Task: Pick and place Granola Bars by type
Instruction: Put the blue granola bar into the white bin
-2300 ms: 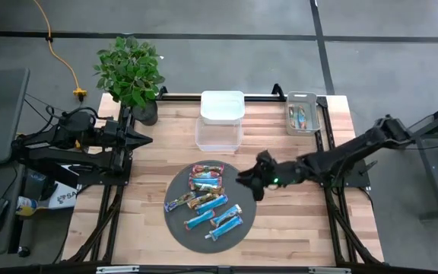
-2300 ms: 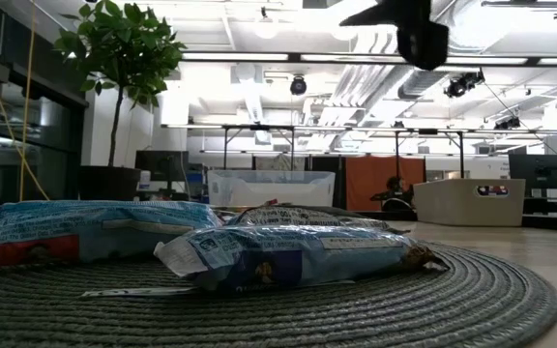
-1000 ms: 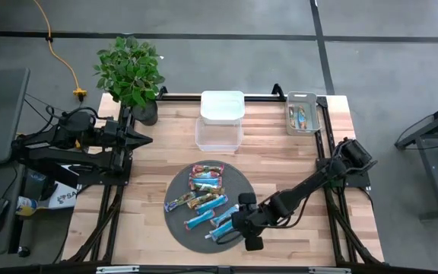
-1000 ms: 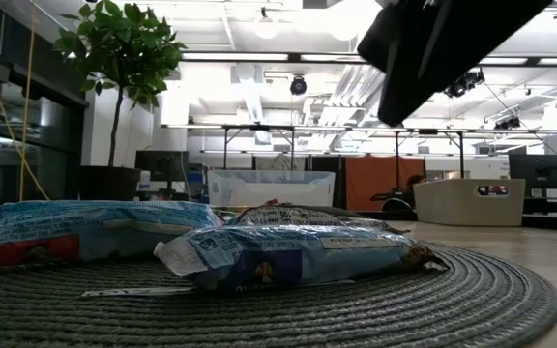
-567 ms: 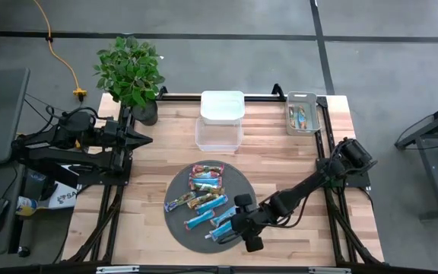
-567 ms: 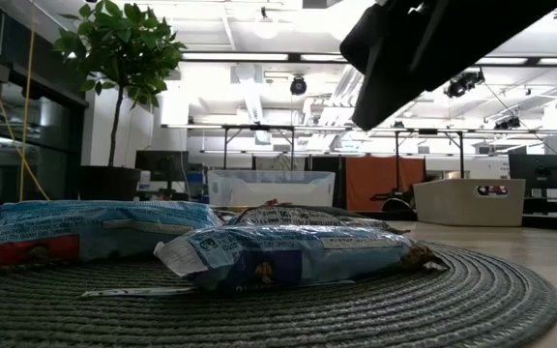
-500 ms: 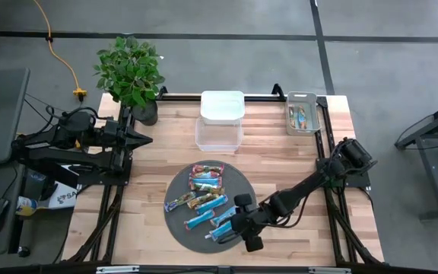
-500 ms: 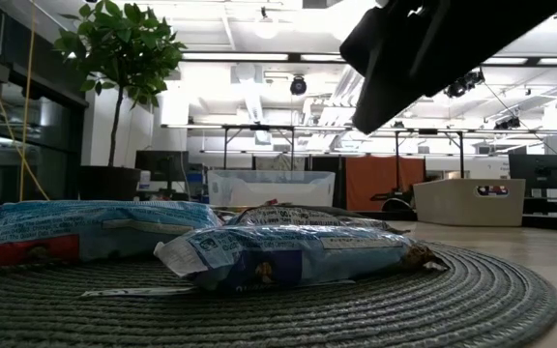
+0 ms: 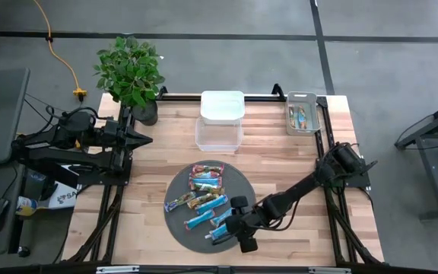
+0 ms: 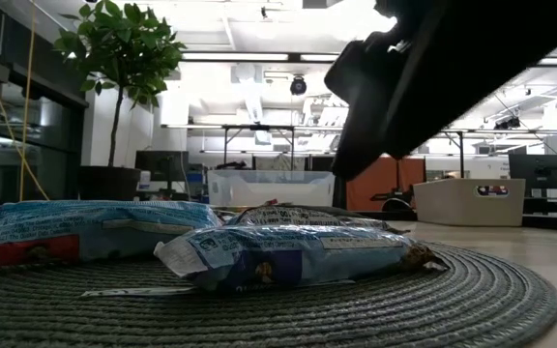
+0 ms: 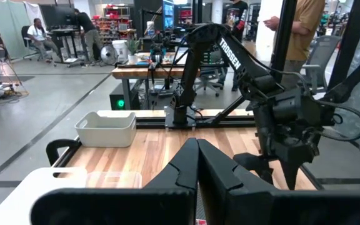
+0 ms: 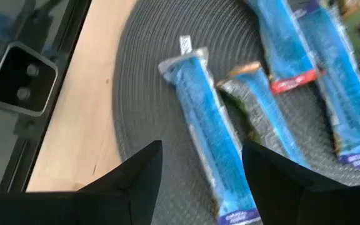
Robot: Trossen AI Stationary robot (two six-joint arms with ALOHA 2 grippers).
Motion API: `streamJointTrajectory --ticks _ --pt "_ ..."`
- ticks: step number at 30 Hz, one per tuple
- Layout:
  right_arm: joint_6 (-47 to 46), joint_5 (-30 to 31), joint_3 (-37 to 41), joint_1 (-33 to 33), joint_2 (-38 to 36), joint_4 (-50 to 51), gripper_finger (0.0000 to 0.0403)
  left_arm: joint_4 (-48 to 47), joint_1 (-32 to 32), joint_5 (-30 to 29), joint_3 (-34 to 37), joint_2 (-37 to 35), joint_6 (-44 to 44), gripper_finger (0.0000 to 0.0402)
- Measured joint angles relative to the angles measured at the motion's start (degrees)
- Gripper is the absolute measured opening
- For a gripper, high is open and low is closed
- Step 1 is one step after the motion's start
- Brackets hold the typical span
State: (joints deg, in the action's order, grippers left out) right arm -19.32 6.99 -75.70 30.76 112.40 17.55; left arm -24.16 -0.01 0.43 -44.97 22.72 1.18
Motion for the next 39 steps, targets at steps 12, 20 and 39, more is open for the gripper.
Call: streamJointTrajectory --ticks 12,20,39 --pt "-1.26 -0.36 -0.01 -0.10 3.58 -2.77 0.0204 0.00 -0.02 0.00 0.00 -0.02 0.01 0.0001" --pt "-0.58 1.17 -0.02 -1.02 3.86 -2.74 0.0204 0.00 -0.01 0.01 0.00 0.00 0.00 0.0001" --pt "0.38 -0.84 -0.11 -1.50 7.08 -3.66 0.0195 0.00 -0.01 0.01 0.00 0.00 0.00 0.0001"
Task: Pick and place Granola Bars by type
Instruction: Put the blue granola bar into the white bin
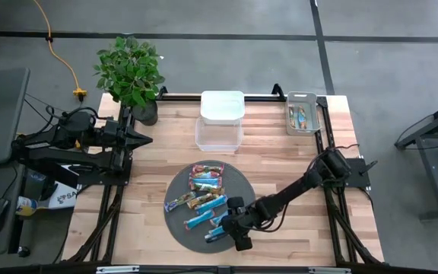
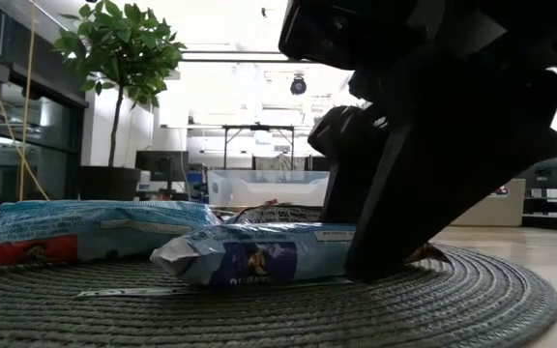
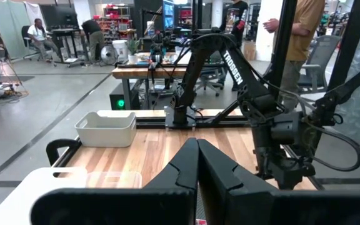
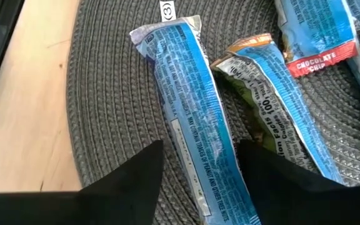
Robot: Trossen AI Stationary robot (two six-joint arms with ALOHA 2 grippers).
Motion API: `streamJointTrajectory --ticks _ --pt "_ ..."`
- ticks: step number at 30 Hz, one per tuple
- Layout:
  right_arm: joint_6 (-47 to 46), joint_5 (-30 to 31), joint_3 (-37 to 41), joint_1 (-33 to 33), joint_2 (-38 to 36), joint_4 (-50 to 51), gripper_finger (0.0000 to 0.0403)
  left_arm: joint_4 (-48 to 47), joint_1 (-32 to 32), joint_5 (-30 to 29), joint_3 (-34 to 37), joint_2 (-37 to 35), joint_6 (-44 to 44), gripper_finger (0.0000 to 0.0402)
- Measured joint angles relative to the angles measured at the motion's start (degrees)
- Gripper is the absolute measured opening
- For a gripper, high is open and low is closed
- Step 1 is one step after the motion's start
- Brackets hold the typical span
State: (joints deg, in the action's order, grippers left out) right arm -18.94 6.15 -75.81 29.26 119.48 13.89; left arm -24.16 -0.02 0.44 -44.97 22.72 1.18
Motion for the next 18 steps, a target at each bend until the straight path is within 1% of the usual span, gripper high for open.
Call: streamJointTrajectory --ticks 3,7,12,18 --pt "-0.25 0.01 0.00 0.00 0.02 0.23 0.0175 0.00 0.01 -0.01 0.00 -0.02 -0.01 0.0001" --pt "-0.53 0.15 0.00 0.00 0.04 0.36 0.0136 0.00 0.01 0.00 0.01 0.00 0.00 0.0001" --pt "-4.06 0.18 0.00 -0.02 0.05 0.20 0.0090 0.00 -0.01 -0.01 0.00 0.00 -0.01 0.0001" --pt "-5.23 1.11 0.17 0.04 0.27 -3.23 0.0055 0.00 0.01 0.01 0.00 0.00 0.01 0.0001"
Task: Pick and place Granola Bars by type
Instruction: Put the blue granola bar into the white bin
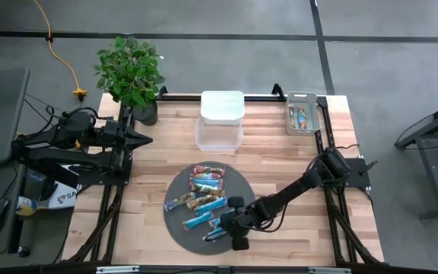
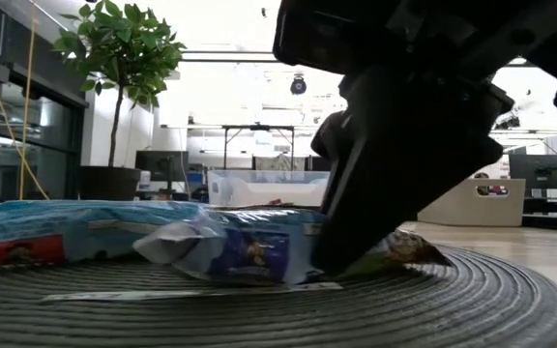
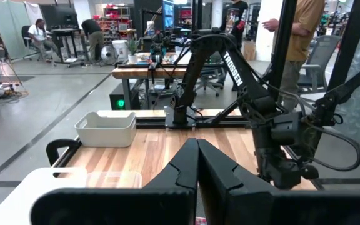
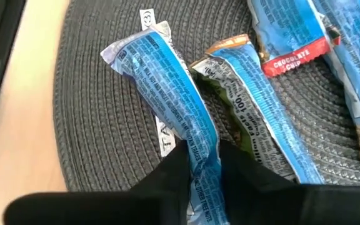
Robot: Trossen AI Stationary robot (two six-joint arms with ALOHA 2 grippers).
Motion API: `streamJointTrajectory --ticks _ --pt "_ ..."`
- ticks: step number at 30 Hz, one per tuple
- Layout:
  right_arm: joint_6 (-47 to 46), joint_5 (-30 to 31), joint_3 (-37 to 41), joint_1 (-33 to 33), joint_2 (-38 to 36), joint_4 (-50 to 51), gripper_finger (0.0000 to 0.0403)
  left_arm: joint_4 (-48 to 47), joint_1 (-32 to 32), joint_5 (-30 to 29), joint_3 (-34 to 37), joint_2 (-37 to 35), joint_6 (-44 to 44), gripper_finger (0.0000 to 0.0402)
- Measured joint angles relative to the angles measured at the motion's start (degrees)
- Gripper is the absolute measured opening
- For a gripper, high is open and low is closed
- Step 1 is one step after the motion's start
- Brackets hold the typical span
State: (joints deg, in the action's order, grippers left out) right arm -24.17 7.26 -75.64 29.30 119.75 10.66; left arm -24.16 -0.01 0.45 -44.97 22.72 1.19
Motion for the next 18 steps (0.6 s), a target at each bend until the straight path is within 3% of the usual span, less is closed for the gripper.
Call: streamJointTrajectory --ticks 18 --pt "-9.07 6.17 -0.97 -7.93 0.10 -15.29 0.0035 0.00 -0.02 0.00 0.00 0.00 0.00 0.0001"
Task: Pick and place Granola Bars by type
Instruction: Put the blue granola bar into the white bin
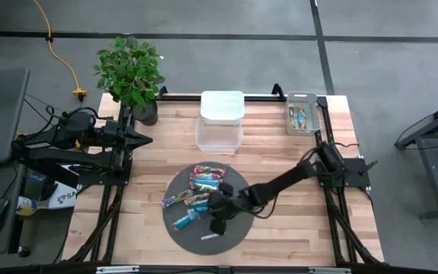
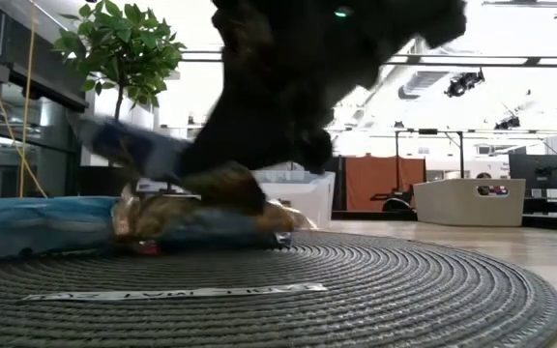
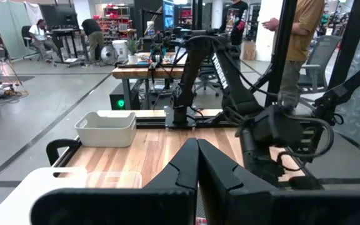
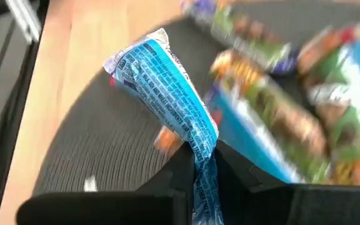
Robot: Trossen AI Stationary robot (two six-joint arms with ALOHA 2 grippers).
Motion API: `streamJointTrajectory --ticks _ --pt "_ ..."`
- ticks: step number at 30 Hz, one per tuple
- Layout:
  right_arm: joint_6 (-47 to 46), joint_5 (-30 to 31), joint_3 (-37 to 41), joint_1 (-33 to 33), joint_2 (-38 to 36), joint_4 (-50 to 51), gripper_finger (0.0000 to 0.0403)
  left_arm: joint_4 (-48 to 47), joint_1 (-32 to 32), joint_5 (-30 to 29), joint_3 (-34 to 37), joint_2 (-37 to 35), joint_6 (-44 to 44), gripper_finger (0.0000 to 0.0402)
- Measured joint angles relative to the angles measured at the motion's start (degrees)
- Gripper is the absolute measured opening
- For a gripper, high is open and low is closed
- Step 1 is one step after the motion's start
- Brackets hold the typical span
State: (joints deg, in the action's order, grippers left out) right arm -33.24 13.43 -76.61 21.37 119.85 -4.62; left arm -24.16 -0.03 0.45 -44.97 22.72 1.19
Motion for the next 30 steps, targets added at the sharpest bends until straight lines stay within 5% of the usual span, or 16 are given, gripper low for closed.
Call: streamJointTrajectory --ticks 11,22,30 --pt "14.58 0.49 -17.75 -7.16 -0.05 13.04 0.0036 0.00 0.00 -0.01 0.00 0.00 0.00 0.0001" --pt "19.21 2.97 -57.75 -16.71 16.90 56.69 0.0031 -0.02 0.00 -0.01 0.00 0.00 0.00 0.0001" --pt "19.48 6.22 -52.38 -23.66 10.63 63.85 0.0019 0.00 0.02 -0.02 0.00 -0.02 -0.02 0.0001"
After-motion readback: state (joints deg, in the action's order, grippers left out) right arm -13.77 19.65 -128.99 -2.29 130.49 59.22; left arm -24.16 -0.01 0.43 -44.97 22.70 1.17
